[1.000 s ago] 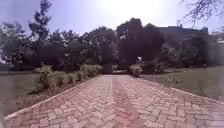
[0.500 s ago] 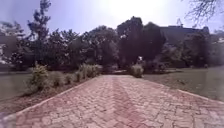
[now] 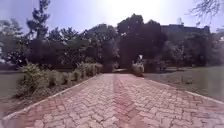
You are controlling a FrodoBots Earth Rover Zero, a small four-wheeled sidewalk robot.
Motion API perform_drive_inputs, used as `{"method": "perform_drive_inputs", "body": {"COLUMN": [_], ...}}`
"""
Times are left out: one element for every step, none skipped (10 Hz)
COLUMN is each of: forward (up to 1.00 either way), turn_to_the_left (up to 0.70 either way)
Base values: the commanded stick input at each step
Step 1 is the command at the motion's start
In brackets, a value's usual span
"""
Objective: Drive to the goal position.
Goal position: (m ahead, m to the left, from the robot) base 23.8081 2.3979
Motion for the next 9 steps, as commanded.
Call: {"method": "perform_drive_inputs", "body": {"forward": [0.7, 0.7, 0.7, 0.7, 0.7, 0.7, 0.7, 0.7, 0.7], "turn_to_the_left": [0.0, 0.0, 0.0, 0.0, 0.0, 0.0, 0.0, 0.0, 0.0]}}
